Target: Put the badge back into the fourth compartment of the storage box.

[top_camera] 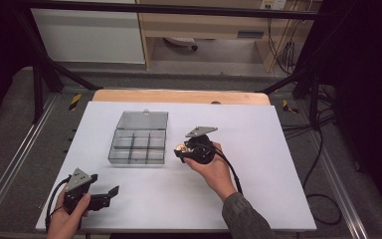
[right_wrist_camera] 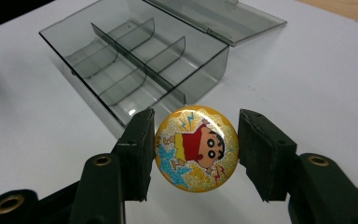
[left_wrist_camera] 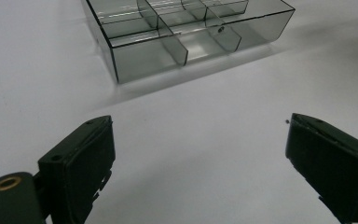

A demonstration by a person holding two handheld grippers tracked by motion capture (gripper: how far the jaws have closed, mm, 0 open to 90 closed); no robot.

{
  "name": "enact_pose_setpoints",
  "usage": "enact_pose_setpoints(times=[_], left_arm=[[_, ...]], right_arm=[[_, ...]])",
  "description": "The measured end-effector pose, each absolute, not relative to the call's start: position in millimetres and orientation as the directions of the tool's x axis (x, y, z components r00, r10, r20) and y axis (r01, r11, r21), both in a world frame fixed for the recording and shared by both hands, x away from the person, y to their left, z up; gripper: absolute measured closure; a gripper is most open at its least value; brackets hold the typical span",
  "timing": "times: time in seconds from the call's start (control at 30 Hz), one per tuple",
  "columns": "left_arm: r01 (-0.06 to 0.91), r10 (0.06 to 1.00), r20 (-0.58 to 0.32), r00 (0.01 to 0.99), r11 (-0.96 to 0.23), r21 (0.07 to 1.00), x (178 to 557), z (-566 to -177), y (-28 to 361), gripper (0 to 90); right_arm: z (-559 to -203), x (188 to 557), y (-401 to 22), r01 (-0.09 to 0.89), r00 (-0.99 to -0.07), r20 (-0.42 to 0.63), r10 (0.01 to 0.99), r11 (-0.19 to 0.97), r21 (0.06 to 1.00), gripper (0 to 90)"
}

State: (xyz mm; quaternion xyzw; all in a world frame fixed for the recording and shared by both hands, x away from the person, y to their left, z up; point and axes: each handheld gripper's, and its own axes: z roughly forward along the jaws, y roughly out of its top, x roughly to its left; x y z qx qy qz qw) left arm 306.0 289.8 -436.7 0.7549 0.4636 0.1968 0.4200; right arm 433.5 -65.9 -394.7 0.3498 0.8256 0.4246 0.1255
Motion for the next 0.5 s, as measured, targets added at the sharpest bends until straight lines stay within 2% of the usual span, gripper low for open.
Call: enact_pose_setpoints(times=[0.5], left_arm=[[0.537, 0.869, -0.092, 0.487, -0.214, 0.816, 305.0, -436.8, 290.2, 8.2]], right_arm=[[-379.5, 444.9, -34.6, 0.446, -0.752, 0.117, 0.649, 0.369, 0.816, 47.8]])
